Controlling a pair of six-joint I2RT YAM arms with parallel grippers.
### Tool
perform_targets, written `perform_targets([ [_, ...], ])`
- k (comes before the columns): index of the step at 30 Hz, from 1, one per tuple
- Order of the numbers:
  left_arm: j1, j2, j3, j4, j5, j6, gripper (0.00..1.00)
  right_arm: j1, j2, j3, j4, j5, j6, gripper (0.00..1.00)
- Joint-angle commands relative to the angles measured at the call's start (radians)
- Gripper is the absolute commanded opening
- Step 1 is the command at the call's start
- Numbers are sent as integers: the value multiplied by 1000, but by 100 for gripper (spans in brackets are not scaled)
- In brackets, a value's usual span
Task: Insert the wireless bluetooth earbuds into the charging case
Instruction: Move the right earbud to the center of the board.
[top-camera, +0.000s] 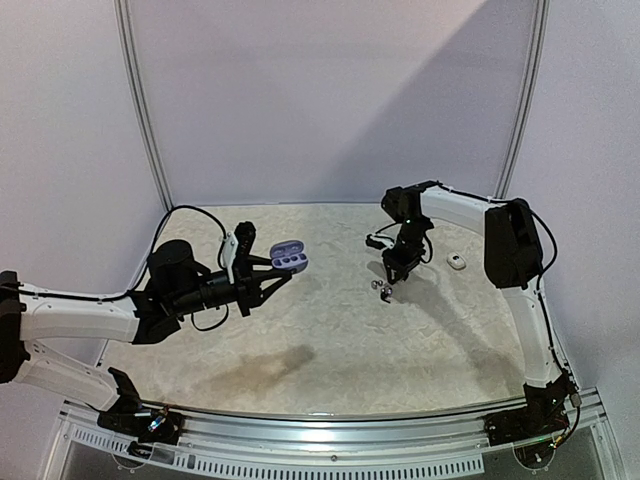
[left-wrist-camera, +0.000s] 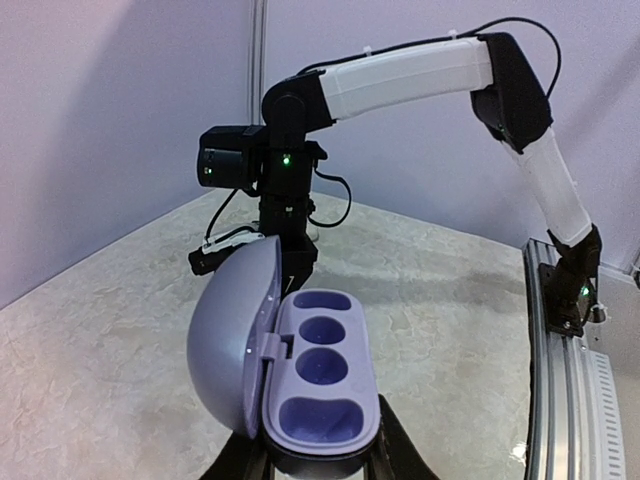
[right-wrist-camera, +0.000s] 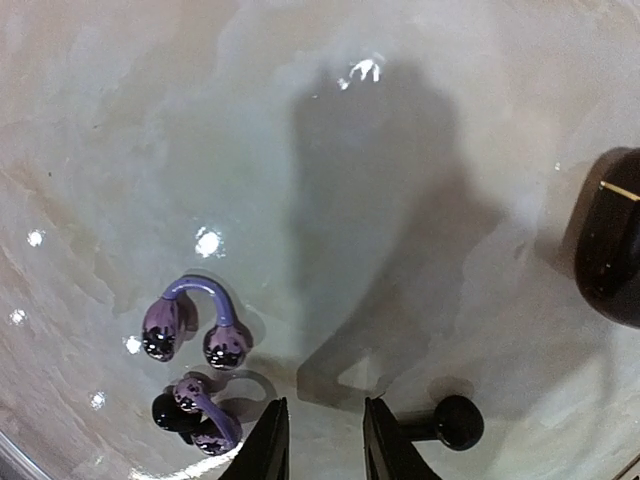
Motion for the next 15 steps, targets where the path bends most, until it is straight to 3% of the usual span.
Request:
perform_targets([
  [1,-2,-18,-18,2,0,19,0,-16,-58,-2,22,-25,-2,29],
  [7,-2,-16,-17,1,2,21,0,-17,-72,1,25,-77,-34,34],
  [15,-2,-16,-18,1,3,22,0,-40,-94,-5,37,-266,-97,50],
])
